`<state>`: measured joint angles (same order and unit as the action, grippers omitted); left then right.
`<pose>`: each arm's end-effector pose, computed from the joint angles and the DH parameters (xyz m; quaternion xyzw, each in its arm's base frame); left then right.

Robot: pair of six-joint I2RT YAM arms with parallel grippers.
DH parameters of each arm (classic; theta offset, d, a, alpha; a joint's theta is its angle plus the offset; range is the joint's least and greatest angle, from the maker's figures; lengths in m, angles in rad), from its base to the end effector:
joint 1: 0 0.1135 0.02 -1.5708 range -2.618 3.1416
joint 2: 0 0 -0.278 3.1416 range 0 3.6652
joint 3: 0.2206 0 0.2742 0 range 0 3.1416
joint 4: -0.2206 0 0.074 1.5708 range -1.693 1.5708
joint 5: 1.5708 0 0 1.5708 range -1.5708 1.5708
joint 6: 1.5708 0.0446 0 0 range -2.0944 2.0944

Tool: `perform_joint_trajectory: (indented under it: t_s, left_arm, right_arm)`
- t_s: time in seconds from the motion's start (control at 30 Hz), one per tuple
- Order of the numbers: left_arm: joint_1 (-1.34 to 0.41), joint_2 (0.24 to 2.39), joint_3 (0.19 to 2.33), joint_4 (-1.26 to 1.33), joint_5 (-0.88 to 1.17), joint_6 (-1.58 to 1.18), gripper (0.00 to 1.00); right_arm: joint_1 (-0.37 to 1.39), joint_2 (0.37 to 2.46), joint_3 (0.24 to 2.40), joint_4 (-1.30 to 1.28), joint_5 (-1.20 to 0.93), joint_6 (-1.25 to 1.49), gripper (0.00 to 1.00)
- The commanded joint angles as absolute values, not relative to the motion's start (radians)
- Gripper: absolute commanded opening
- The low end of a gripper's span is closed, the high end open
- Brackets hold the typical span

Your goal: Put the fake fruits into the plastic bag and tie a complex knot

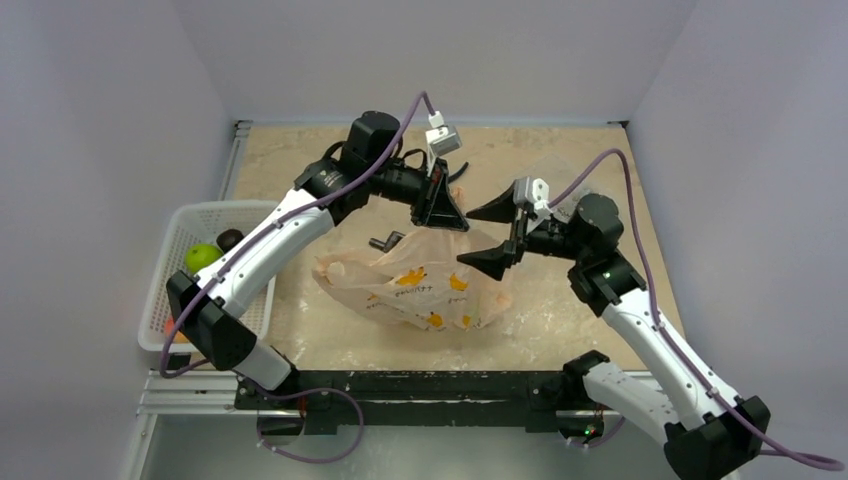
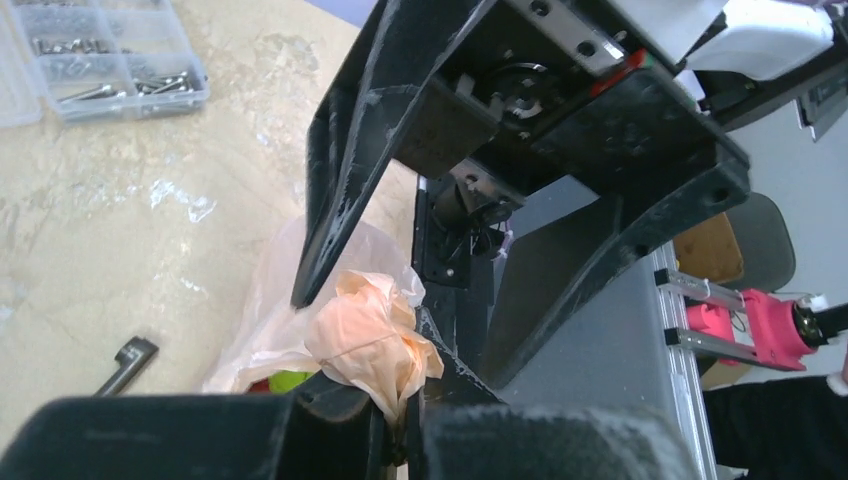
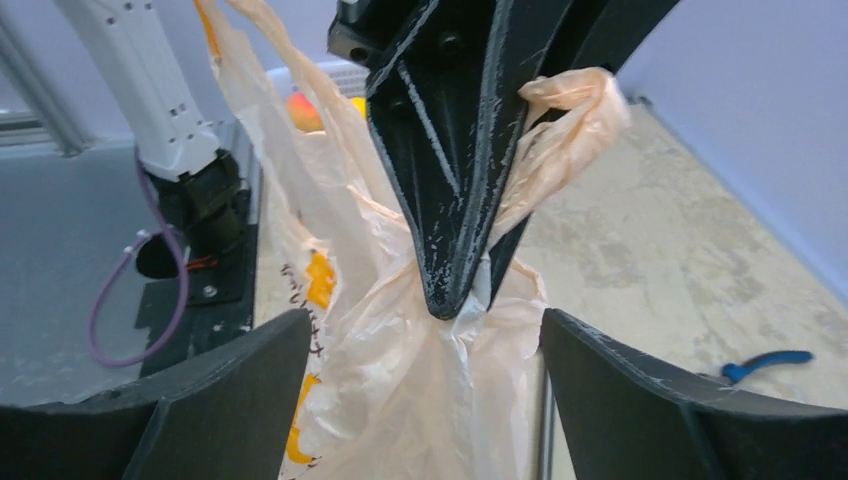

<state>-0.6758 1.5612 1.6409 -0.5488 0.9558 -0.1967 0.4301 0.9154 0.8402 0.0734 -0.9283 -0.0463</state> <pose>0.2645 -0.2588 0.4275 0.4134 0.6779 -0.5516 0.2556 0.1874 0.1253 0.3734 -0.4567 0.5404 0.4315 0.5597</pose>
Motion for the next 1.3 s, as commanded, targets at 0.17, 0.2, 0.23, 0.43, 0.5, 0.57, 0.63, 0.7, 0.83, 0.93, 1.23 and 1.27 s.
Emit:
perform_joint_trajectory:
  t_s: [0.17,0.2,0.23,0.43,0.5,0.57,0.63,0.7,0.83,0.93,1.23,1.27]
  left_arm:
    - [-0.695,1.460,1.552,-0.362,0.833,-0.342,0.00]
    - [-0.696,1.462,1.548,-0.351,0.868,-0.344,0.00]
    - [-0.697,1.464,1.545,-0.338,0.904,-0.348,0.00]
    - [-0.699,1.496,1.631,-0.455,1.028,-0.270,0.00]
    - [-0.698,1.496,1.656,-0.478,1.021,-0.245,0.00]
    - [-0.698,1.496,1.682,-0.498,1.003,-0.207,0.00]
    - [-0.697,1.498,1.700,-0.530,0.978,-0.171,0.00]
    - [-0.695,1.491,1.700,-0.562,0.946,-0.128,0.17]
    - [-0.684,1.365,1.573,-0.591,0.805,0.059,0.85]
    - [-0.678,1.211,1.369,-0.550,0.701,0.203,0.95]
    - [-0.750,1.134,1.077,-0.324,0.458,0.362,0.40]
    - [-0.773,1.134,1.054,-0.299,0.436,0.380,0.28]
  right_arm:
    - [0.487,0.867,0.699,0.430,-0.659,0.293,0.89]
    - [0.492,0.897,0.699,0.468,-0.654,0.307,0.88]
    - [0.495,0.922,0.709,0.493,-0.656,0.304,0.87]
    - [0.538,0.997,0.740,0.442,-0.791,0.103,0.67]
    - [0.572,0.986,0.725,0.383,-0.801,0.022,0.56]
    - [0.592,0.969,0.705,0.372,-0.795,0.009,0.39]
    - [0.594,0.962,0.693,0.383,-0.780,0.039,0.16]
    - [0.594,0.954,0.690,0.397,-0.750,0.066,0.00]
    - [0.592,0.949,0.700,0.394,-0.732,0.113,0.00]
    - [0.592,0.934,0.690,0.402,-0.723,0.148,0.00]
    - [0.592,0.938,0.648,0.504,-0.668,0.333,0.00]
    - [0.590,0.941,0.645,0.517,-0.655,0.364,0.00]
